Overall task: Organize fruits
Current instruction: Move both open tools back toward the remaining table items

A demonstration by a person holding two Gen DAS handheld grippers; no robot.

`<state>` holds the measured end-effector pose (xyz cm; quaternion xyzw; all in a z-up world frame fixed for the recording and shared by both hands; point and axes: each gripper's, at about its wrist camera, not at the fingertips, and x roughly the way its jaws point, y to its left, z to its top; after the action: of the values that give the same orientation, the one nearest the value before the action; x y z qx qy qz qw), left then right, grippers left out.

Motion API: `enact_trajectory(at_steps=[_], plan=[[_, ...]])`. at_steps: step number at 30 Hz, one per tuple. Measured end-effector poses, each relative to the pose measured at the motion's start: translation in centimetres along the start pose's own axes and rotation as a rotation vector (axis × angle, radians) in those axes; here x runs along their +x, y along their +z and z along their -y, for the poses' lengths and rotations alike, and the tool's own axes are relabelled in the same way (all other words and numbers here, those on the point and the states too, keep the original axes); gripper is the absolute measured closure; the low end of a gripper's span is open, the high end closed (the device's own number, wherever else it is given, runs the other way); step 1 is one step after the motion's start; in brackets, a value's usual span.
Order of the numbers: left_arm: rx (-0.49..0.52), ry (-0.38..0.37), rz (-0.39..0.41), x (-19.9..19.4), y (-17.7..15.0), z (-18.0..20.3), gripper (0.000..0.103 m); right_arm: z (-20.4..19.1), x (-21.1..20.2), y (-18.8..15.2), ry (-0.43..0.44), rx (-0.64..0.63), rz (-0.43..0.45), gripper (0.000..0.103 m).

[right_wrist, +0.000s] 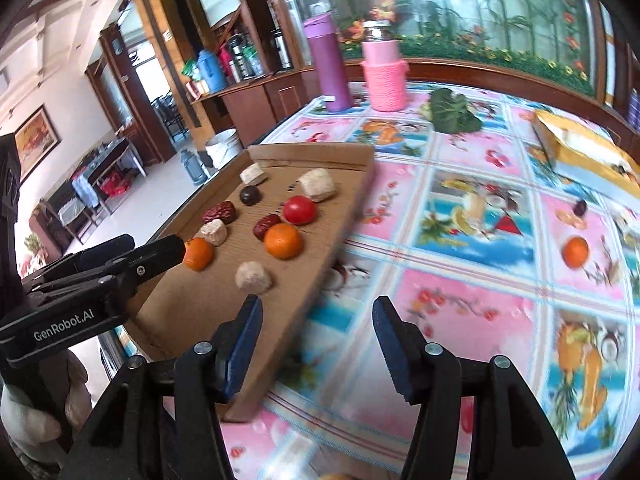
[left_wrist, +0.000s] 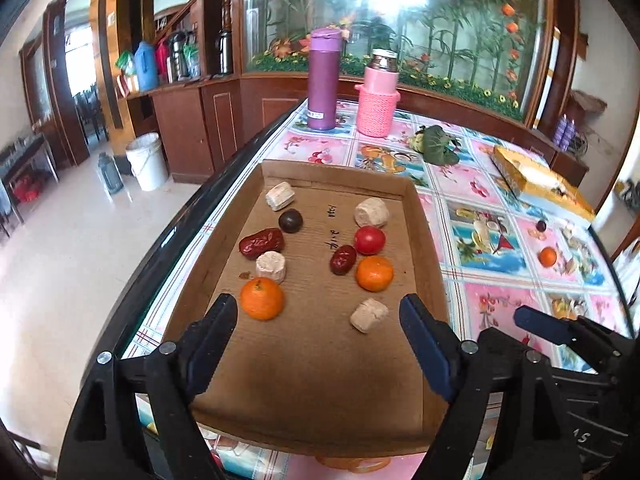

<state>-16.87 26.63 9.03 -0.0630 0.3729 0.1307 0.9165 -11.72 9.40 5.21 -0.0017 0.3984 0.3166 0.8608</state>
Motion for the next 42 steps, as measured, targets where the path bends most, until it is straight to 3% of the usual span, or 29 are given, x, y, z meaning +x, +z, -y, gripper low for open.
enact_trajectory(at_steps=[9, 22, 32, 42], plan=[[0.118, 0.055, 0.049, -1.6, -0.9, 4.7, 0.020, 3.8, -2.2, -2.4, -0.021, 0.105, 0.005, 0.040], [0.168, 0.042, 0.047, -2.3, -1.4, 6.5, 0.020, 4.5, -3.3, -3.6, -0.030, 0.118, 0.016, 0.035], [0.169, -0.027, 0.008, -1.7, -1.6, 7.3, 0.020, 5.4, -2.8, -3.8, -0.049, 0.131, -0.002, 0.035], [0.170, -0.089, -0.056, -0.2, -1.8, 8.9, 0.020, 10.9, -3.6, -5.0, -0.131, 0.201, -0.028, 0.034]])
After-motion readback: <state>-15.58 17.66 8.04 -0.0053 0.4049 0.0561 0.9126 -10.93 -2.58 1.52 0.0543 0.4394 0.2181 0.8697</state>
